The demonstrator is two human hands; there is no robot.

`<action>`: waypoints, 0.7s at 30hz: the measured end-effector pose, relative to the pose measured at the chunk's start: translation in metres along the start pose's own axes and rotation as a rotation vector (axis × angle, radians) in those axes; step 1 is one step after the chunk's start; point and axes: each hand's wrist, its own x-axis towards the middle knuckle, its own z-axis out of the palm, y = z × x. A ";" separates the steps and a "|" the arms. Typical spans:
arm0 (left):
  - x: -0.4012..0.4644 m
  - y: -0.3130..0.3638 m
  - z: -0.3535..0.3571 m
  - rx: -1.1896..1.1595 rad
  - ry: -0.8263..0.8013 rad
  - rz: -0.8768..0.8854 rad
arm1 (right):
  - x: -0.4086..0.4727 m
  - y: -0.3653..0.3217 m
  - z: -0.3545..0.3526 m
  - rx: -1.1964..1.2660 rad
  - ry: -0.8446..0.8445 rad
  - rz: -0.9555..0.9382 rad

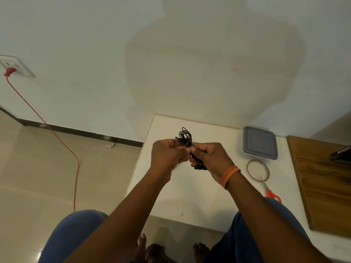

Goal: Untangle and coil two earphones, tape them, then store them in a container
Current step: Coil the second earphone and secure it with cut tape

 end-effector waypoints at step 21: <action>0.008 0.006 0.002 0.062 0.032 0.067 | 0.006 -0.005 0.006 -0.198 0.062 -0.252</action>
